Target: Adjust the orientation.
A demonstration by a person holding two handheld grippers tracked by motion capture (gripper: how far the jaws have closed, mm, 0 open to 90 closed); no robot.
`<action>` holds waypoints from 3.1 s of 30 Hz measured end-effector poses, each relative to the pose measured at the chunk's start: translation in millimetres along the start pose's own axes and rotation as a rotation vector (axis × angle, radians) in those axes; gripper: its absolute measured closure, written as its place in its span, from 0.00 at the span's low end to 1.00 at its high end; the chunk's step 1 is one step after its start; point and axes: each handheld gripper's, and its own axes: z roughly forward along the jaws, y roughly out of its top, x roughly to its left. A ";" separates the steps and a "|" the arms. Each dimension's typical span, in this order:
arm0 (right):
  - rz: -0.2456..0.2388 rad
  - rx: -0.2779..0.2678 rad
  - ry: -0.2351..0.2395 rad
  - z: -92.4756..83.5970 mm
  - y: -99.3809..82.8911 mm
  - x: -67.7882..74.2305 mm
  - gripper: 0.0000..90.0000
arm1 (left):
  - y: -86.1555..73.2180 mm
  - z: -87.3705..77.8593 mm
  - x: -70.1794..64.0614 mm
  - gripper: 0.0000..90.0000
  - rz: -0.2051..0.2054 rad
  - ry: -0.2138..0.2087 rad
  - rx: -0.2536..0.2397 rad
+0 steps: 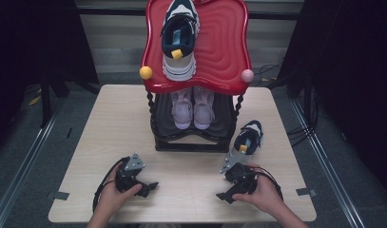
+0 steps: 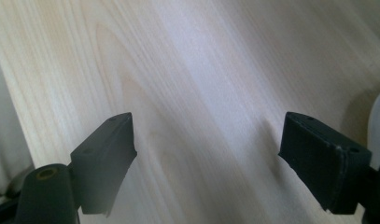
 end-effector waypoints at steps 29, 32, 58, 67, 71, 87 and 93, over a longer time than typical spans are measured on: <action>-0.053 0.231 -0.048 -68.5 29.6 -34.9 0.33 | 0.0 -0.1 0.0 0.00 -0.001 -0.001 0.001; -0.044 0.224 -0.042 -73.3 32.5 -41.0 0.33 | 0.0 0.4 -0.5 0.00 -0.008 0.000 -0.007; -0.013 0.173 -0.181 -98.1 41.4 -70.4 0.38 | 0.0 0.4 -0.3 0.00 -0.005 0.003 -0.007; 0.007 0.204 -0.161 -75.6 37.5 -85.5 0.47 | -0.1 0.5 -0.5 0.00 -0.009 0.000 -0.008; -0.009 0.204 -0.162 -68.7 35.2 -89.9 0.57 | -0.1 0.4 -0.6 0.00 -0.010 0.000 -0.006; -0.100 0.284 -0.099 -88.2 14.9 -72.8 0.69 | 0.1 0.1 0.3 0.00 0.001 -0.004 0.000; -0.086 0.253 -0.086 -91.9 3.0 -70.4 0.61 | 0.1 0.1 0.3 0.00 0.001 -0.005 0.000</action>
